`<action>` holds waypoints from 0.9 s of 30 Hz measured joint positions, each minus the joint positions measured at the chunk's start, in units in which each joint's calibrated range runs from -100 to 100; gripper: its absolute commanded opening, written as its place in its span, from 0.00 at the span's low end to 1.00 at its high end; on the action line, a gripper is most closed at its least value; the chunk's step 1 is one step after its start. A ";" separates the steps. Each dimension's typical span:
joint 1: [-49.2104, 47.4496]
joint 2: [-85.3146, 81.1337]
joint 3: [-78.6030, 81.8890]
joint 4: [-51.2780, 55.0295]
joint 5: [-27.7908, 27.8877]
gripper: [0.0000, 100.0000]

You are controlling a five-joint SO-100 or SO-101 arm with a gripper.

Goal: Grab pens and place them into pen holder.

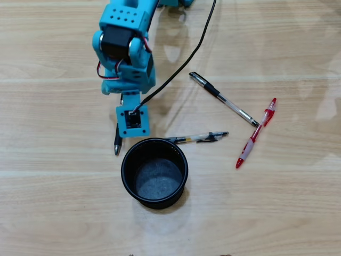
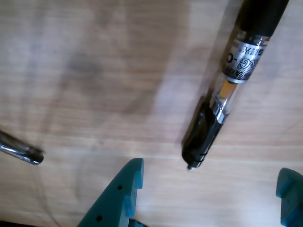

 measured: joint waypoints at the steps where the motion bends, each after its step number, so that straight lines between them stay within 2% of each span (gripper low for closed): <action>1: 0.25 0.59 0.00 -0.17 0.00 0.29; 18: 0.59 9.48 -1.42 -5.34 0.05 0.29; 22: 0.59 10.07 -2.04 -5.51 1.41 0.20; 27: 1.60 10.16 -2.83 -5.94 1.98 0.03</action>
